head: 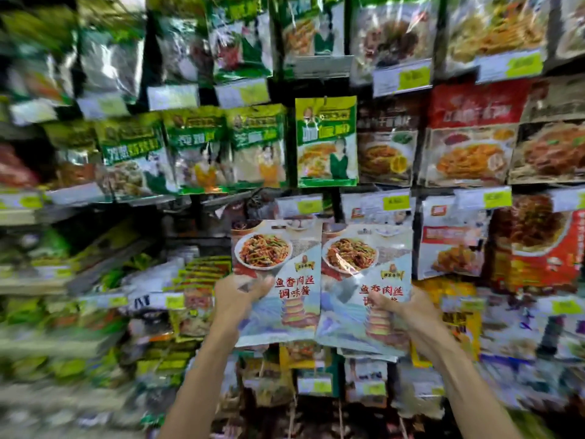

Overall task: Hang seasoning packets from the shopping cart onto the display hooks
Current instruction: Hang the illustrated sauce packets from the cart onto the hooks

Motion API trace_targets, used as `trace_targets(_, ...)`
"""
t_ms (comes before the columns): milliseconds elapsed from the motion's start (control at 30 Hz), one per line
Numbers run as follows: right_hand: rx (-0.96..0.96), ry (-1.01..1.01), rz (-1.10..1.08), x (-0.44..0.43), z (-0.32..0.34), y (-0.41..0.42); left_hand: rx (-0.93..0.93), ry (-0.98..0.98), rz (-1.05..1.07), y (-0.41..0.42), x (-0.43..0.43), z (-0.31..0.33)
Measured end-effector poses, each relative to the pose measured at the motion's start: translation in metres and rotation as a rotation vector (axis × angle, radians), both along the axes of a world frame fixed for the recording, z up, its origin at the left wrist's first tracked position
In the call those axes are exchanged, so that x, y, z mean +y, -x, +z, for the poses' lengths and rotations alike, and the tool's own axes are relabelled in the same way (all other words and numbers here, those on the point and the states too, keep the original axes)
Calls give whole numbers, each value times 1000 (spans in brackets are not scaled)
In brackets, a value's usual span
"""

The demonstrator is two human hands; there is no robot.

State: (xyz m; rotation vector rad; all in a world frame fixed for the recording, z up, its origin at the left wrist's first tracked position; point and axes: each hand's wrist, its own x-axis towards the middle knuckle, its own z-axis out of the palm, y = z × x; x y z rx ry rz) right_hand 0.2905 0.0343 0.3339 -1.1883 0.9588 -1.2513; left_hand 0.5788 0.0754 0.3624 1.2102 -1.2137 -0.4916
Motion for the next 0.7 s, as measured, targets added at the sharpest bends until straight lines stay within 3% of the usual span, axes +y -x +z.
trace_targets(167, 109, 28, 5, -13, 0, -85, -58, -36, 109, -86, -6, -8)
trace_targets(400, -3, -24, 257, -36, 0, -183, 33, -75, 88, -180, -40, -13)
trace_targets(700, 14, 3, 139, -83, 18, -266, 1, -90, 149, -254, -73, -16)
